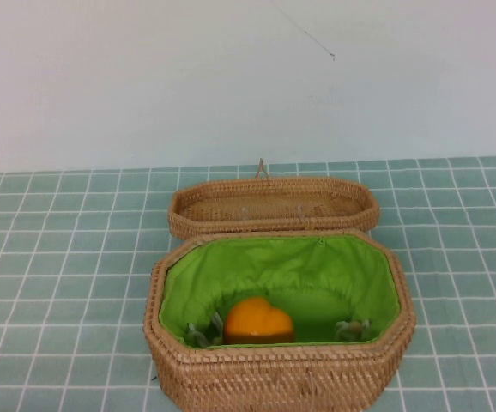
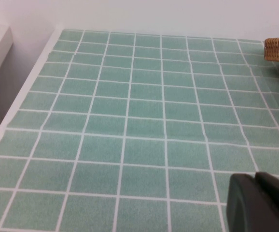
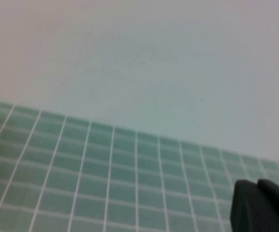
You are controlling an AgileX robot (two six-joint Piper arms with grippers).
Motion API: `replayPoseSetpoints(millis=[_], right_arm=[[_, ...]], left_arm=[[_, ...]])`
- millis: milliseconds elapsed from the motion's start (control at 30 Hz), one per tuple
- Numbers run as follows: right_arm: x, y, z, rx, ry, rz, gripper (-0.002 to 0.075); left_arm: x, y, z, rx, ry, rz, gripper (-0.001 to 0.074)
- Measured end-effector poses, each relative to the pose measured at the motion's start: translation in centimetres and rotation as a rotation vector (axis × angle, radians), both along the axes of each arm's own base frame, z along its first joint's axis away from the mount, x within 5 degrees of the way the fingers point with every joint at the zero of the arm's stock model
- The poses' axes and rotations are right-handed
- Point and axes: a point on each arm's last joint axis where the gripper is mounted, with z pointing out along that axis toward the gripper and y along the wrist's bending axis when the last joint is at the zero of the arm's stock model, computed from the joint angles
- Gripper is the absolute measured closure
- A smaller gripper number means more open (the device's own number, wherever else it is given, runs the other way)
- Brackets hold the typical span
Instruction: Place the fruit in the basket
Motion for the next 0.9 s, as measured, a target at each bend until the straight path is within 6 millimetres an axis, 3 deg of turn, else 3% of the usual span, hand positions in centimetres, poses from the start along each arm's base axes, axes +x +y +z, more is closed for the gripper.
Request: replayPoseSetpoints(millis=[300, 467, 667, 900], right_arm=[[-5.2, -1.4, -6.7, 0.165, -0.009, 0.027, 0.0729], [-6.9, -1.5, -10.2, 0.144, 0.057, 0.049, 0.0729], [-7.0, -0.5, -10.3, 0.198, -0.015, 0.081, 0.0729], [-6.4, -0.7, -12.3, 0.126, -0.036, 0.014, 0.0729]], left_arm=[[0.0, 0.0, 0.0, 0.0, 0.0, 0.0, 0.0735], [0.0, 0.0, 0.0, 0.0, 0.0, 0.0, 0.0735], [0.0, 0.0, 0.0, 0.0, 0.0, 0.0, 0.0735], [0.0, 0.0, 0.0, 0.0, 0.0, 0.0, 0.0735]])
